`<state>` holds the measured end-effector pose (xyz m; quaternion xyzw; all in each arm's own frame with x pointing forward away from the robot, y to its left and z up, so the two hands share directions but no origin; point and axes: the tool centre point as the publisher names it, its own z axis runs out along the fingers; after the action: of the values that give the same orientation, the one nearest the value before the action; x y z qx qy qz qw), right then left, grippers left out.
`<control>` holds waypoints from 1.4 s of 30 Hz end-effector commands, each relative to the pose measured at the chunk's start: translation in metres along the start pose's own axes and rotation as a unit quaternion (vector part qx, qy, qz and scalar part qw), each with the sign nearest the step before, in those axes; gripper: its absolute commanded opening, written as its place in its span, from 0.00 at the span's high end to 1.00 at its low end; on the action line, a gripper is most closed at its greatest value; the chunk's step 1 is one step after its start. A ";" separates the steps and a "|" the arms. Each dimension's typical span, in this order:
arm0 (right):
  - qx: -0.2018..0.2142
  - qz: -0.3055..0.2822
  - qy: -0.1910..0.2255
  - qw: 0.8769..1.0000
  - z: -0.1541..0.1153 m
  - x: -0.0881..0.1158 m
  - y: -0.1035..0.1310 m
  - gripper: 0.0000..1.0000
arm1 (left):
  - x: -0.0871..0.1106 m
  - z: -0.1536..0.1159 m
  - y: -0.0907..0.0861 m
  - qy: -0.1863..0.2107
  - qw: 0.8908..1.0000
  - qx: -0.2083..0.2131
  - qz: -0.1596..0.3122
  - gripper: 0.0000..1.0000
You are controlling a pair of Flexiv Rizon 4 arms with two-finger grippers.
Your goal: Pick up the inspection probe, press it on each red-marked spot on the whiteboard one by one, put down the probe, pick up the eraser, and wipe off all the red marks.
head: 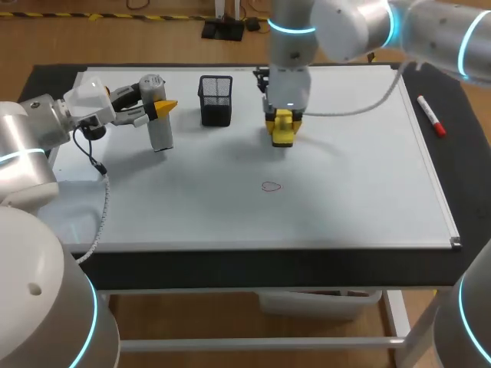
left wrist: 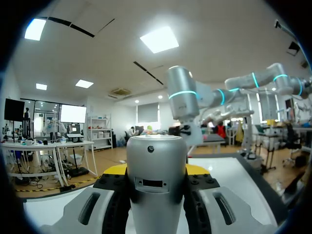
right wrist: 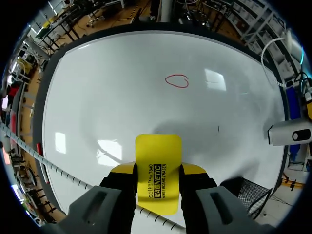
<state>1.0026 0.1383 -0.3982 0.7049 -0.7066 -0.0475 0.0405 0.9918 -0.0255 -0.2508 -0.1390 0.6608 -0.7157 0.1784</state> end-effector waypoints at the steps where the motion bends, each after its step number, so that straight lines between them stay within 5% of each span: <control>1: -0.005 -0.002 0.026 1.000 0.002 -0.014 -0.007 1.00 | 0.000 0.000 -0.002 0.001 1.000 -0.001 -0.001 1.00; 42: -0.013 -0.015 0.031 0.999 0.030 -0.011 -0.030 1.00 | 0.000 0.000 -0.002 0.001 1.000 -0.001 -0.001 1.00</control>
<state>1.0275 0.1503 -0.4280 0.7165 -0.6930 -0.0401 0.0694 0.9917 -0.0254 -0.2508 -0.1389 0.6609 -0.7157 0.1784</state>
